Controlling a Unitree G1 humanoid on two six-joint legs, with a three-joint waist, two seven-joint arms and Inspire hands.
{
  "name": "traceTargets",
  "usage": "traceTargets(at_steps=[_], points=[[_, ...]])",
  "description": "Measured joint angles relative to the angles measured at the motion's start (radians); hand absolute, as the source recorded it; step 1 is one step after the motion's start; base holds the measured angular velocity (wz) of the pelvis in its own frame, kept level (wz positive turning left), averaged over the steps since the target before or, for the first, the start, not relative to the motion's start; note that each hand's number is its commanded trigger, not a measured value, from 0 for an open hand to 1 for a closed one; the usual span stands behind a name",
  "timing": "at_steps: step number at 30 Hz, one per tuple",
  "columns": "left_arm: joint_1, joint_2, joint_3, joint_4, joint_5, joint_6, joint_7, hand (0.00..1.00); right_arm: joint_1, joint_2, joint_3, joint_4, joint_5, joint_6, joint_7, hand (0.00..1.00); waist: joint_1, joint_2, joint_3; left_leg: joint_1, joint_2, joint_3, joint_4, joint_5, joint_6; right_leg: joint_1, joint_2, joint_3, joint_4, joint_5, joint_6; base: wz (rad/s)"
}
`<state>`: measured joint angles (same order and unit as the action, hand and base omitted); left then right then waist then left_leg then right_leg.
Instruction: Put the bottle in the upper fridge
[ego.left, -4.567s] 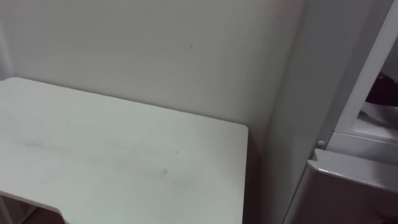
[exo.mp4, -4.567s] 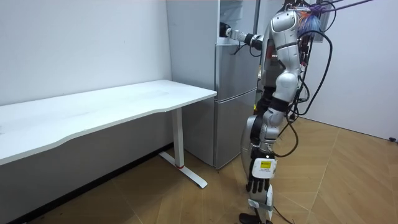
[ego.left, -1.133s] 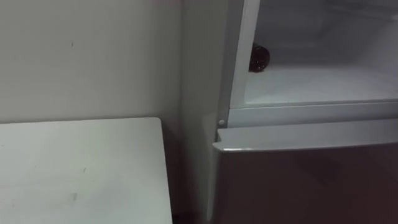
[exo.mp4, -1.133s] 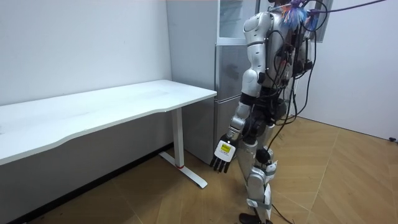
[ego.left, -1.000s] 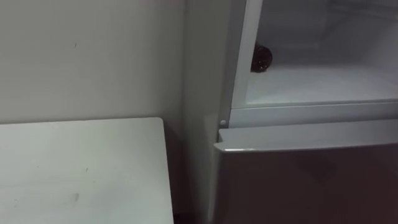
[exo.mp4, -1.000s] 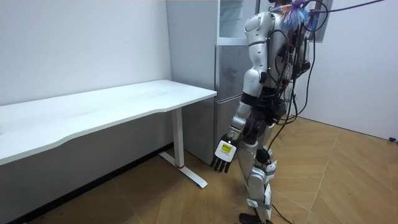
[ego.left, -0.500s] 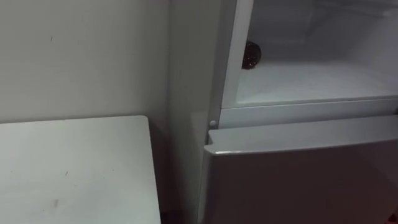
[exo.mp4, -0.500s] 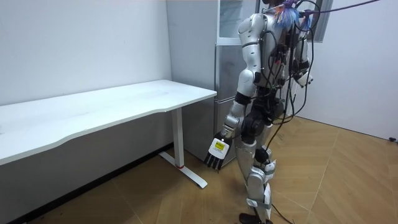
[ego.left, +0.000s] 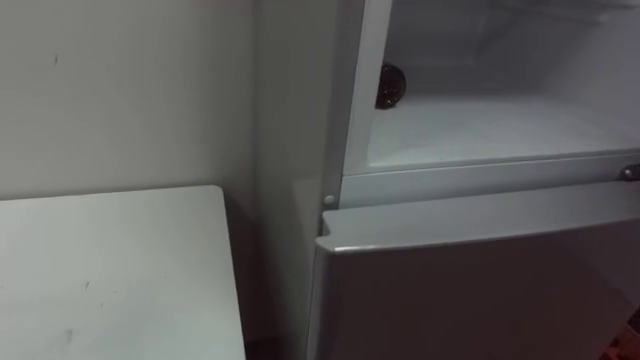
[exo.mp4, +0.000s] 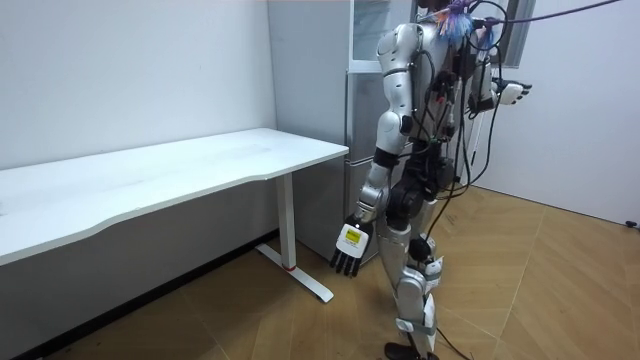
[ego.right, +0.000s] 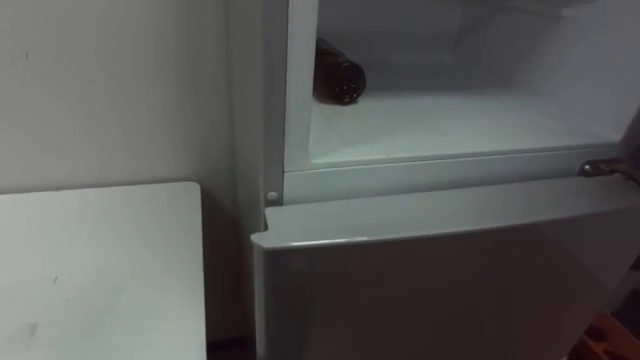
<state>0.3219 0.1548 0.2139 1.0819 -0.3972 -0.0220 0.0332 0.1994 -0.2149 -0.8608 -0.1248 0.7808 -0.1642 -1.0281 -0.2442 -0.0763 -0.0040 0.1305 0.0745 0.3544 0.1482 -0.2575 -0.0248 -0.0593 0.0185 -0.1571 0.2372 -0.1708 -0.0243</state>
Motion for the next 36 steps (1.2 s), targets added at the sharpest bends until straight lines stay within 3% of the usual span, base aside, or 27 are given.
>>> traceTargets(at_steps=[5, 15, 20, 28, 36], points=[[0.0, 0.009, -0.003, -0.001, 0.0, -0.002, 0.002, 0.0, 0.002, -0.019, -0.003, -0.055, -0.046, -0.001, -0.018, 0.0, -0.003, -0.009, -0.0033, -0.005, 0.0, 0.0, 0.0, 0.0, 0.0, -0.012, 0.0, 0.0, -0.001, 0.0, 0.0, 0.0], [-0.01, 0.006, -0.002, 0.038, 0.015, -0.01, -0.026, 0.0, 0.008, -0.017, 0.046, -0.115, -0.314, 0.014, -0.063, 0.0, 0.006, 0.011, -0.0034, -0.001, -0.003, 0.001, 0.001, 0.0, 0.0, -0.015, 0.0, 0.011, 0.021, -0.002, -0.001, -0.03], [-0.01, -0.001, -0.005, 0.039, 0.016, -0.016, -0.025, 0.0, 0.015, -0.017, 0.11, -0.157, -0.321, 0.027, -0.064, 0.0, 0.014, 0.011, -0.0032, 0.002, -0.005, 0.004, 0.0, 0.0, 0.0, -0.029, 0.0, 0.017, 0.032, -0.004, -0.002, -0.03], [-0.02, -0.023, -0.037, 0.044, 0.016, -0.032, -0.027, 0.0, 0.024, -0.017, 0.219, -0.211, -0.393, 0.033, -0.055, 0.0, 0.055, 0.019, 0.0016, 0.008, -0.007, 0.002, 0.001, 0.0, 0.0, -0.03, -0.003, 0.017, 0.042, -0.005, -0.004, 0.0], [-0.025, -0.024, -0.044, 0.059, 0.016, -0.032, -0.04, 0.0, 0.043, -0.017, 0.252, -0.259, -0.5, 0.029, -0.015, 0.0, 0.073, 0.032, -0.0007, 0.003, -0.003, 0.0, 0.001, 0.0, 0.0, -0.03, 0.0, 0.014, 0.044, -0.003, -0.008, 0.01]])
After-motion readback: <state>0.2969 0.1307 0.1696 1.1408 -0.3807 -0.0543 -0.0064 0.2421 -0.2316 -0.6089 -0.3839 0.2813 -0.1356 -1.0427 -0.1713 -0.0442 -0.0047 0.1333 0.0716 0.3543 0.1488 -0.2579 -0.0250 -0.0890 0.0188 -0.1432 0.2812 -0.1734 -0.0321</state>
